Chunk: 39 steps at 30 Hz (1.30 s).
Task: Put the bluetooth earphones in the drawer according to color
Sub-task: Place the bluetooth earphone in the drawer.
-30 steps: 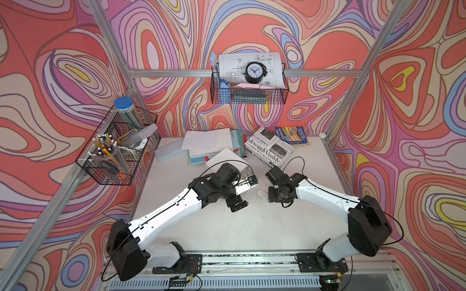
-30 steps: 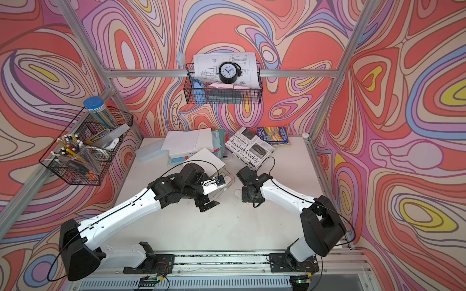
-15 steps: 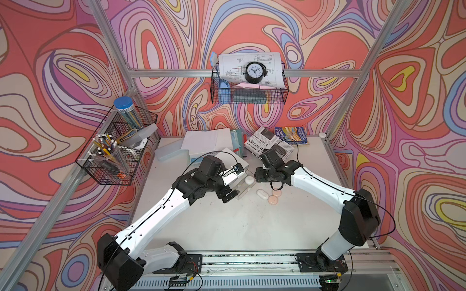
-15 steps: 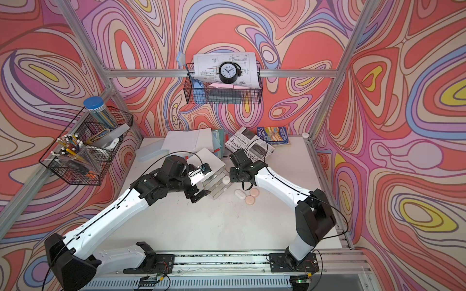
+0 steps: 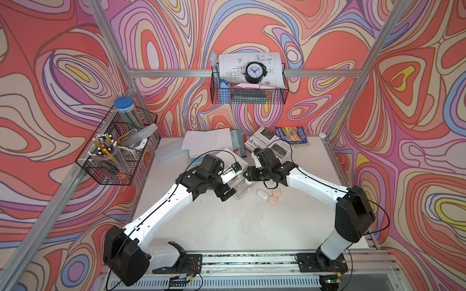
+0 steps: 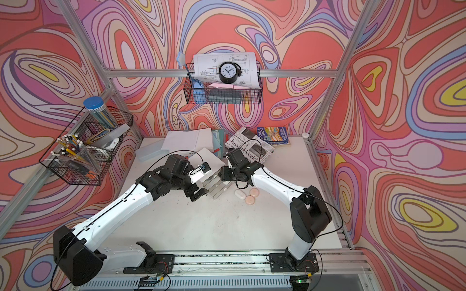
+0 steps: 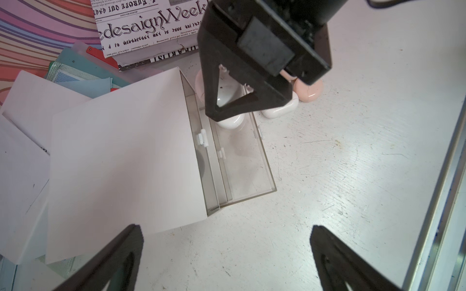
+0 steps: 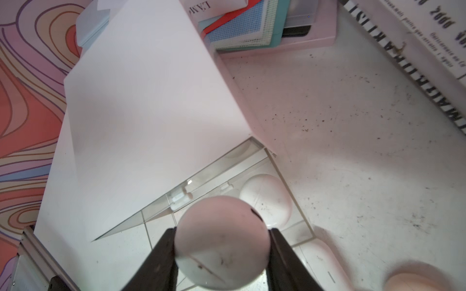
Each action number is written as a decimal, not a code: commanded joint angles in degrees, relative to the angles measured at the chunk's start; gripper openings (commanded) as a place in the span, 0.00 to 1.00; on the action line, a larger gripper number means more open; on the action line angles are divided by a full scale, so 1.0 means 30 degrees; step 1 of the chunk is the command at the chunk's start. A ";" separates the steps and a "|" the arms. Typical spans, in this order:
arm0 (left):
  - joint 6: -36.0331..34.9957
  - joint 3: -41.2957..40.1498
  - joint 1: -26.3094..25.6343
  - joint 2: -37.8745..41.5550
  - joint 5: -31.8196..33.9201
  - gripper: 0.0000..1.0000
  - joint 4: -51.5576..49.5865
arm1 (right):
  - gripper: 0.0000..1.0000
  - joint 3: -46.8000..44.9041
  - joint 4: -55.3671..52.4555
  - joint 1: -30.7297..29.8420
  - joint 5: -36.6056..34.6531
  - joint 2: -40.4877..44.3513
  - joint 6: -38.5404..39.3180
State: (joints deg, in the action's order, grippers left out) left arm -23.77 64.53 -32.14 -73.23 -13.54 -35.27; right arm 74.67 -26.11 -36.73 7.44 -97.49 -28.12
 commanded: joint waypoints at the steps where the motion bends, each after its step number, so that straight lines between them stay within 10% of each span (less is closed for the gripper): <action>1: -0.0055 0.0377 0.0108 0.0020 -0.0169 0.99 -0.0604 | 0.00 -0.0150 0.0469 -0.0320 0.1003 -0.0715 -0.0224; 7: 0.0159 -0.0021 0.0108 0.1127 -0.1527 0.99 0.0265 | 0.02 -0.0211 0.0667 -0.0515 0.0980 -0.0978 -0.0553; 22: -0.0014 0.0205 0.0108 0.0870 -0.1024 0.99 -0.0214 | 0.70 -0.0103 0.0995 -0.0589 0.1418 -0.2073 -0.0996; 39: 0.0041 0.0155 0.0108 0.0929 -0.0921 0.98 -0.0027 | 0.80 0.0042 -0.0281 -0.0589 -0.0749 -0.0261 0.0793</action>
State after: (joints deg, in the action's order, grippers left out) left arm -23.73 64.53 -32.14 -70.54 -16.14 -35.16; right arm 74.30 -24.47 -38.30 8.21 -100.64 -28.14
